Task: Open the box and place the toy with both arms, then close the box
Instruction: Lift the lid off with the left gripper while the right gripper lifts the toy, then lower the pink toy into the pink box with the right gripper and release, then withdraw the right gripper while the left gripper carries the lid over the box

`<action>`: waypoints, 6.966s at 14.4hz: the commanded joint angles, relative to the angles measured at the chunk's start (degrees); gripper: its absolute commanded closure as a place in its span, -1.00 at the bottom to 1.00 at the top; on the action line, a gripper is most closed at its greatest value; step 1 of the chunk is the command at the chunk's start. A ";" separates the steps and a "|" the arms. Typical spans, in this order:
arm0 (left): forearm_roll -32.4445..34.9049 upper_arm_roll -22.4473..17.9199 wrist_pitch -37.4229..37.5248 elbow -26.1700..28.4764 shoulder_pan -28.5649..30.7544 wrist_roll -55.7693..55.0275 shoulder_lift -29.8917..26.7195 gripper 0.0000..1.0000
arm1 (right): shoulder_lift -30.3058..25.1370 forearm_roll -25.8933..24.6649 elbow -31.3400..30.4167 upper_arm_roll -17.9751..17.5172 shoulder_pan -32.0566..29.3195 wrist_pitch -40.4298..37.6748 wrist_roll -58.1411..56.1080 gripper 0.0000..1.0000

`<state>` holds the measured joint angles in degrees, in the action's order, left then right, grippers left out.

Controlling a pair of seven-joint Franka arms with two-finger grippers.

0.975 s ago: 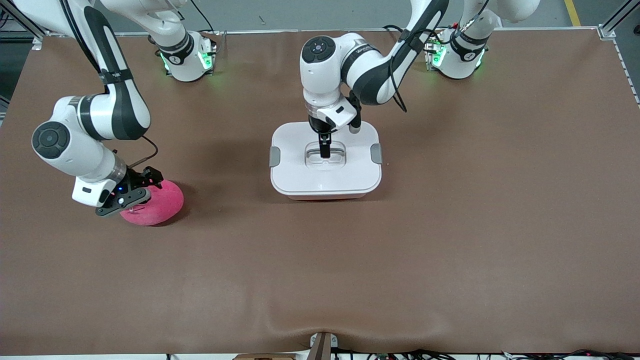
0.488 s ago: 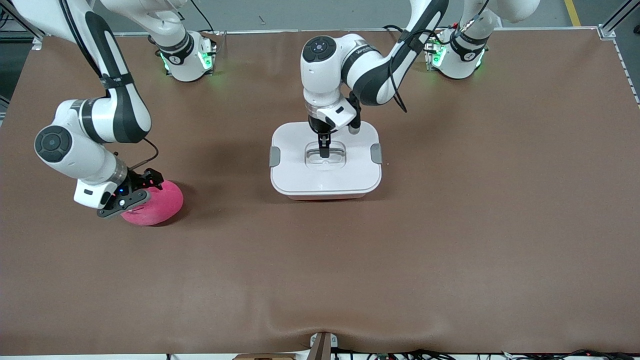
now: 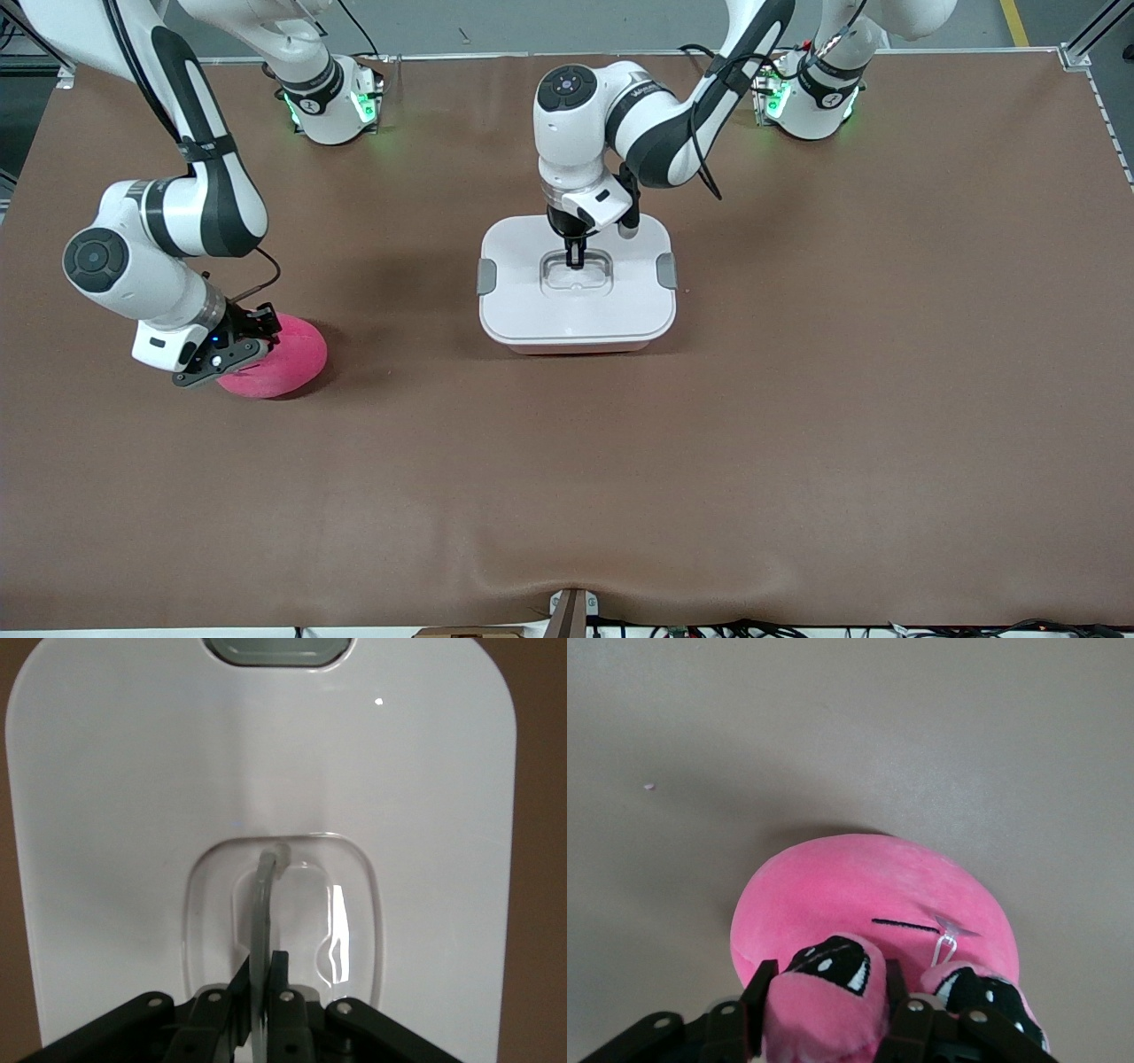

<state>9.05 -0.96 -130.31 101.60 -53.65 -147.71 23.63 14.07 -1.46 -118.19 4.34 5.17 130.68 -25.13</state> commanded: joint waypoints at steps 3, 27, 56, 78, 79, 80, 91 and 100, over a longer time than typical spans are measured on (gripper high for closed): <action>1.06 0.44 -0.56 1.23 0.12 -1.53 -1.48 1.00 | 0.08 -0.82 -0.12 -0.47 -0.78 -0.08 0.44 1.00; 0.53 0.26 2.34 1.23 1.97 -0.83 -6.57 1.00 | 0.16 -1.17 22.26 -0.74 14.76 -11.91 -30.58 1.00; -12.21 0.44 16.48 9.32 32.28 45.48 -26.53 1.00 | 5.26 -22.62 33.02 -0.82 52.57 -41.65 -19.16 1.00; -11.86 0.35 18.95 9.06 41.17 57.53 -26.35 1.00 | 4.12 -14.55 46.29 -0.39 36.69 -50.53 -20.75 -1.00; -11.86 0.35 18.95 9.06 41.17 57.53 -26.26 1.00 | 4.12 -13.84 46.20 -0.39 33.79 -50.27 -20.75 -1.00; -11.86 0.35 18.95 9.06 41.17 57.53 -26.26 1.00 | 4.12 -13.65 46.03 -0.39 31.06 -49.31 -20.66 -1.00; -12.21 5.44 18.86 7.13 40.02 50.34 -24.51 1.00 | 3.07 -2.67 40.58 -0.38 5.57 -46.04 -14.44 -1.00; -11.16 12.74 18.86 0.28 39.06 36.54 -18.54 1.00 | -9.49 0.04 22.75 -0.30 -3.76 -40.69 4.20 -1.00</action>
<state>-1.99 10.99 -112.20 105.20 -14.26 -108.60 2.89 9.43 -4.30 -89.27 5.09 3.65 87.87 -24.86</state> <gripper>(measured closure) 0.925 0.000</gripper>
